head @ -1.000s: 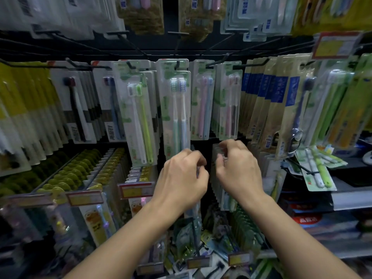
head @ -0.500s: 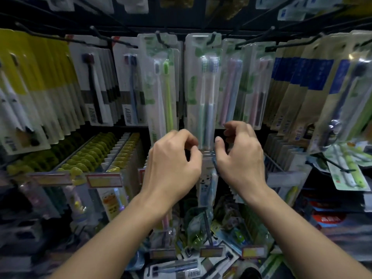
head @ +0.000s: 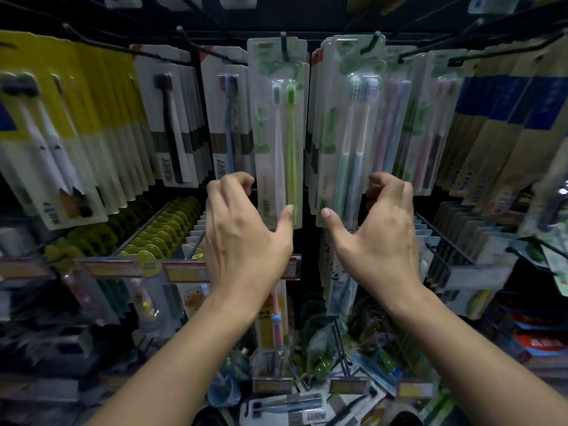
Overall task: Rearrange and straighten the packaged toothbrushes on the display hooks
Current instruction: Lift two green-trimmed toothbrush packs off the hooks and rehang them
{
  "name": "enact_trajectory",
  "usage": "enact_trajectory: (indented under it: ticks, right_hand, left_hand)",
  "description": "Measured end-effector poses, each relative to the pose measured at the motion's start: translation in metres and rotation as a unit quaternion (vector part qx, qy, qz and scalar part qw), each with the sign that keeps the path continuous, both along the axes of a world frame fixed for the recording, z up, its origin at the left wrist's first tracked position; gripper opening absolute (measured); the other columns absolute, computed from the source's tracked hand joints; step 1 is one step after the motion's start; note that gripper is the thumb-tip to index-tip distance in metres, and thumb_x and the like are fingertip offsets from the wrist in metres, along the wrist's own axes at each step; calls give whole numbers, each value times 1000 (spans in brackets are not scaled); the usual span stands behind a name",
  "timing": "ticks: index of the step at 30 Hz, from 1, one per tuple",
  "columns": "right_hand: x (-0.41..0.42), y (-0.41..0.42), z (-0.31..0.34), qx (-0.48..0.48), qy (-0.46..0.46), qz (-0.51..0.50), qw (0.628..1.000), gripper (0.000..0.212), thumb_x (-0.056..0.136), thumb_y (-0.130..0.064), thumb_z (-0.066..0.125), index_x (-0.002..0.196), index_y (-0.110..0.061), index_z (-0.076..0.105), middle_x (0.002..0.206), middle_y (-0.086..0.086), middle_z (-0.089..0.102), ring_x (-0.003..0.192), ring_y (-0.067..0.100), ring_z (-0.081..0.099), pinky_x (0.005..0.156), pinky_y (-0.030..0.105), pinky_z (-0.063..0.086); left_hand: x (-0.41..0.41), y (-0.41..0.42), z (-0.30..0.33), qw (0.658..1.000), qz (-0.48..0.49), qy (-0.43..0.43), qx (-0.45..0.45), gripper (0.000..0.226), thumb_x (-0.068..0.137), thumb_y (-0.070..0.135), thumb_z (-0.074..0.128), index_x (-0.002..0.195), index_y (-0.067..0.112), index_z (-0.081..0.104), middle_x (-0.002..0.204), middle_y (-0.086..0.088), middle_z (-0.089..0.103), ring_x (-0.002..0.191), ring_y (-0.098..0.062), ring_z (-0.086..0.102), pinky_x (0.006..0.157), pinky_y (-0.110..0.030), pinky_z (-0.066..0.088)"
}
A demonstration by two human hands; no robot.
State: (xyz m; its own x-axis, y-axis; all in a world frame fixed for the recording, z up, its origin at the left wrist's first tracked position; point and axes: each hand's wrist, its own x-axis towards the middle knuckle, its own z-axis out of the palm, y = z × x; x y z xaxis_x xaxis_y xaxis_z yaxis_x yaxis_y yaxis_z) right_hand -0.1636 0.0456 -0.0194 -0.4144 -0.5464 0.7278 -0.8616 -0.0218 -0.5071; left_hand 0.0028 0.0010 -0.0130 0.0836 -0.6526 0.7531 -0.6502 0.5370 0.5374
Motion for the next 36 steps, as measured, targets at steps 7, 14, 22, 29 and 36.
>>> enact_trajectory:
  ticks: [7,14,22,29,36]
  right_hand:
    - [4,-8,-2,-1,-10,-8,1000,71,88,-46,76,136,-11,38,132,9,46,122,29,51,99,43,49]
    - [2,-10,1,-14,-22,-3,1000,65,89,-40,76,135,-12,39,129,7,49,118,25,53,96,39,48]
    - [-5,-8,2,3,-16,1,1000,61,92,-39,75,136,-11,44,127,6,56,111,24,57,86,27,40]
    - [-6,-1,6,4,-10,3,1000,61,92,-39,75,139,-12,47,126,6,58,95,11,48,80,26,38]
    - [-10,4,6,0,-7,27,1000,59,90,-38,76,136,-11,50,119,5,59,94,11,49,80,26,40]
  left_hand:
    - [-4,-6,-2,999,13,-28,40,77,78,65,78,130,20,42,123,0,48,110,-25,59,73,-30,38]
    - [-10,-8,-3,998,16,-34,50,75,79,66,76,129,22,42,121,1,48,102,-26,62,71,-33,43]
    - [-11,-5,-3,999,-6,-11,53,70,82,60,76,128,21,42,119,2,53,98,-25,62,77,-40,53]
    - [-8,-1,-3,997,-49,19,54,65,83,53,79,126,19,44,113,2,50,92,-16,52,78,-33,48]
    - [-2,7,0,994,-72,55,64,60,84,44,81,125,26,41,96,14,58,83,-8,61,76,-38,57]
